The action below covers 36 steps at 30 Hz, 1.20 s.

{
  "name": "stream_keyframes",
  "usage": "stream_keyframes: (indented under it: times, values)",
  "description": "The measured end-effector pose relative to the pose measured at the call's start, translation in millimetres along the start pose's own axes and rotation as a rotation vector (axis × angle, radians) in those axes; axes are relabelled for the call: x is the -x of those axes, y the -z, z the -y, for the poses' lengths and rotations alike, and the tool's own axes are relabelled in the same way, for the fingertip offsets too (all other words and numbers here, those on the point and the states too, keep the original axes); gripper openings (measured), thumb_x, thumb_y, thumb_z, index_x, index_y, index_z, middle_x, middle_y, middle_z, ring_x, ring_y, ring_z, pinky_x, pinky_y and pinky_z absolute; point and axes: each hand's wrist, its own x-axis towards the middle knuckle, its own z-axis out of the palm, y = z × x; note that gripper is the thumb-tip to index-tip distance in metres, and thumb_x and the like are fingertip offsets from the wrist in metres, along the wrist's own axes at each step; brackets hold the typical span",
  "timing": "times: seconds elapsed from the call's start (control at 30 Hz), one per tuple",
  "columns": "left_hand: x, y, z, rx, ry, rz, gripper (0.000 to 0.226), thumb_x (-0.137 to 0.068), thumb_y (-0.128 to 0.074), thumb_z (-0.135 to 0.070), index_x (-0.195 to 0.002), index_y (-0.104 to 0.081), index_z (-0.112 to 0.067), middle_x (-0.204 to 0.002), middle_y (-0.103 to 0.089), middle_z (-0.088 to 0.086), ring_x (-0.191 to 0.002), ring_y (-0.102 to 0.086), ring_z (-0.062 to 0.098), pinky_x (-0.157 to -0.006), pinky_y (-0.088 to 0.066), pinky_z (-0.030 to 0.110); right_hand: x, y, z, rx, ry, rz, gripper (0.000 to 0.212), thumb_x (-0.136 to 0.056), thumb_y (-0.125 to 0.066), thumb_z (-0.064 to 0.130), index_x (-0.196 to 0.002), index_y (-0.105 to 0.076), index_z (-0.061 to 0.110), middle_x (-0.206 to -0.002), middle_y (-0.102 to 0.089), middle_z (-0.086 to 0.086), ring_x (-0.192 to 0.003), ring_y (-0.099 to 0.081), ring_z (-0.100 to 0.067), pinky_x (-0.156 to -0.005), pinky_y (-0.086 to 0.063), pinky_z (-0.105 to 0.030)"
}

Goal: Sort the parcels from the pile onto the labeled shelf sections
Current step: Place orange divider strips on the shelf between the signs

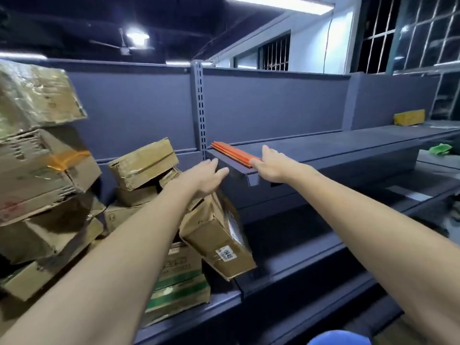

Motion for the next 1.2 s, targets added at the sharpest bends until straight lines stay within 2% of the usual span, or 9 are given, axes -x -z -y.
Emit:
stream_keyframes:
  times: [0.13, 0.3, 0.5, 0.73, 0.8, 0.87, 0.97, 1.07, 1.2]
  values:
    - [-39, -8, -16, 0.011, 0.012, 0.018, 0.058, -0.102, -0.021, -0.042, -0.152, -0.015, -0.012, -0.159, -0.015, 0.008, -0.146, -0.017, 0.023, -0.117, -0.015, 0.036, -35, -9, -2, -0.011, 0.005, 0.023, 0.065, -0.100, -0.033, 0.046, -0.149, -0.016, 0.006, -0.147, -0.037, -0.020, -0.123, -0.048, -0.036, -0.096, -0.043, -0.046]
    - [-75, -21, -25, 0.029, -0.019, 0.069, 0.045, -0.104, -0.019, -0.027, -0.147, -0.029, -0.016, -0.155, -0.028, 0.012, -0.138, -0.032, 0.029, -0.111, -0.025, 0.036, -68, -34, 1, 0.111, 0.079, -0.017, 0.052, -0.101, -0.034, 0.039, -0.143, -0.026, 0.009, -0.136, -0.047, -0.022, -0.123, -0.042, -0.038, -0.096, -0.038, -0.047]
    - [-101, -40, -16, 0.183, 0.034, 0.018, 0.051, -0.100, -0.022, -0.026, -0.151, -0.018, -0.030, -0.149, -0.038, 0.014, -0.129, -0.043, 0.033, -0.107, -0.035, 0.037, -81, -41, 4, 0.227, 0.096, -0.040, 0.041, -0.100, -0.044, 0.028, -0.138, -0.038, 0.014, -0.129, -0.045, -0.022, -0.117, -0.038, -0.036, -0.096, -0.038, -0.042]
    - [-101, -41, -11, 0.323, -0.007, -0.010, 0.051, -0.099, -0.023, -0.023, -0.149, -0.025, -0.028, -0.146, -0.042, 0.012, -0.123, -0.047, 0.031, -0.102, -0.037, 0.034, -72, -39, 14, 0.171, 0.059, -0.046, 0.035, -0.100, -0.042, 0.018, -0.135, -0.040, 0.012, -0.128, -0.042, -0.022, -0.119, -0.036, -0.037, -0.097, -0.038, -0.043]
    - [-92, -36, -15, 0.472, -0.029, -0.062, 0.046, -0.098, -0.026, -0.017, -0.140, -0.043, -0.019, -0.136, -0.052, 0.012, -0.118, -0.050, 0.030, -0.101, -0.040, 0.034, -63, -33, 20, 0.142, 0.043, -0.047, 0.033, -0.100, -0.043, 0.019, -0.132, -0.042, 0.012, -0.128, -0.042, -0.021, -0.120, -0.036, -0.037, -0.096, -0.038, -0.043]
    - [-77, -32, -22, 0.730, -0.011, -0.133, 0.038, -0.095, -0.031, -0.011, -0.117, -0.062, -0.007, -0.109, -0.065, 0.013, -0.094, -0.059, 0.026, -0.087, -0.047, 0.035, -53, -29, 29, 0.122, 0.032, -0.048, 0.031, -0.097, -0.049, 0.019, -0.128, -0.044, 0.012, -0.127, -0.043, -0.021, -0.121, -0.035, -0.036, -0.093, -0.038, -0.042]
    - [-54, -28, -28, 1.072, 0.117, -0.241, 0.025, -0.090, -0.043, -0.010, -0.080, -0.064, -0.003, -0.073, -0.061, 0.009, -0.068, -0.052, 0.022, -0.068, -0.044, 0.032, -28, -31, 42, 0.123, 0.029, -0.104, 0.033, -0.095, -0.053, 0.015, -0.126, -0.043, 0.012, -0.125, -0.044, -0.019, -0.118, -0.037, -0.035, -0.092, -0.038, -0.040]
    - [-21, -26, -26, 1.266, 0.167, -0.293, 0.019, -0.093, -0.050, -0.019, -0.096, -0.064, -0.007, -0.084, -0.066, 0.007, -0.073, -0.058, 0.019, -0.061, -0.045, 0.027, 13, -35, 56, 0.058, 0.071, -0.203, 0.035, -0.096, -0.043, 0.010, -0.130, -0.041, 0.012, -0.120, -0.043, -0.019, -0.113, -0.036, -0.036, -0.087, -0.033, -0.038]
    - [57, -25, -17, 1.569, 0.174, -0.259, 0.017, -0.097, -0.049, -0.017, -0.109, -0.058, -0.011, -0.097, -0.067, 0.007, -0.084, -0.064, 0.016, -0.068, -0.053, 0.026, 89, -59, 78, -0.020, 0.139, -0.331, 0.032, -0.100, -0.032, 0.022, -0.129, -0.045, 0.015, -0.111, -0.045, -0.017, -0.100, -0.037, -0.031, -0.076, -0.023, -0.033]
